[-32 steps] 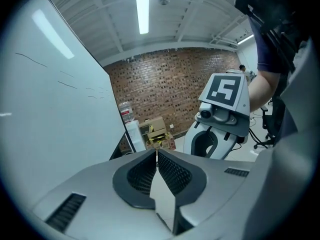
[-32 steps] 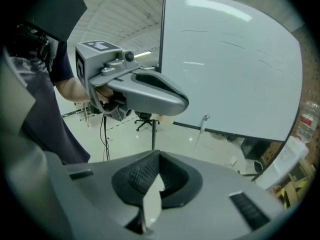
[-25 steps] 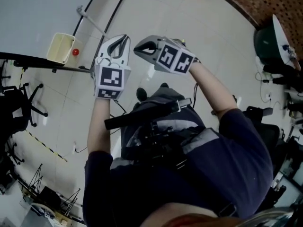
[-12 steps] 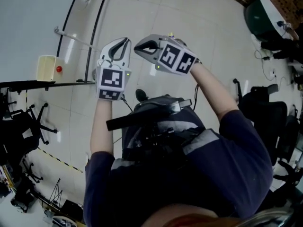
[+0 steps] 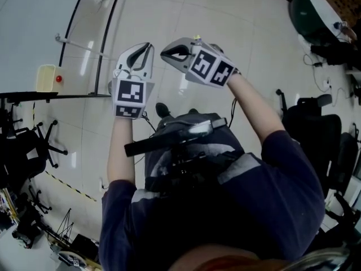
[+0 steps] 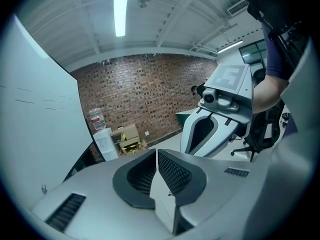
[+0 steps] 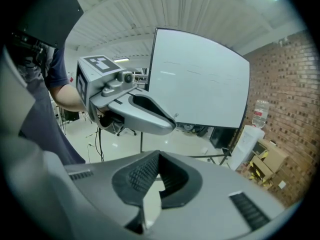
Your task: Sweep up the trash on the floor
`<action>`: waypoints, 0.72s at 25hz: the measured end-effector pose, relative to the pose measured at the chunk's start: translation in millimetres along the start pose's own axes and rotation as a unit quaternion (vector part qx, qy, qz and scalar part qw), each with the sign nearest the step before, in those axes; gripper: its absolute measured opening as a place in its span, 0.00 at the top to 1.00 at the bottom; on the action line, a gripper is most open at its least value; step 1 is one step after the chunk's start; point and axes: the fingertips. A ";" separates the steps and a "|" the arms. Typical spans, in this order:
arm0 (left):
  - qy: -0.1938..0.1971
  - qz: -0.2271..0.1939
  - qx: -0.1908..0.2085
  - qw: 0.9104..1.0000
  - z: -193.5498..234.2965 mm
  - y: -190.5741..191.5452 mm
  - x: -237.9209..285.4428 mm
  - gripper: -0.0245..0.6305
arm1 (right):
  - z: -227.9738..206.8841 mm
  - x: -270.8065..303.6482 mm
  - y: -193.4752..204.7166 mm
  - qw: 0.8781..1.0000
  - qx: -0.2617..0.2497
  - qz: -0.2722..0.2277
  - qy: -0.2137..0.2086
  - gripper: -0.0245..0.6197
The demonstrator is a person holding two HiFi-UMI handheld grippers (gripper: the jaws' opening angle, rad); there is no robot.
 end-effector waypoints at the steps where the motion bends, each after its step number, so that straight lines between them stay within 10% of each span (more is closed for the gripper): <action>1: -0.007 0.000 0.001 1.000 -3.4 -3.1 -2.1 0.96 | 1.8 -5.2 1.8 1.000 -0.001 -0.002 -0.002 0.95; 18: -0.068 0.015 -0.010 0.998 -14.8 13.5 -75.4 0.96 | 60.4 2.2 -24.2 0.998 -0.015 -0.033 -0.056 0.95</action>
Point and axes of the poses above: the fingertips, and each gripper's own axes: x forward along the fingers, z to its left, y out of its underside, and after that the axes turned 11 degrees about y, right-handed
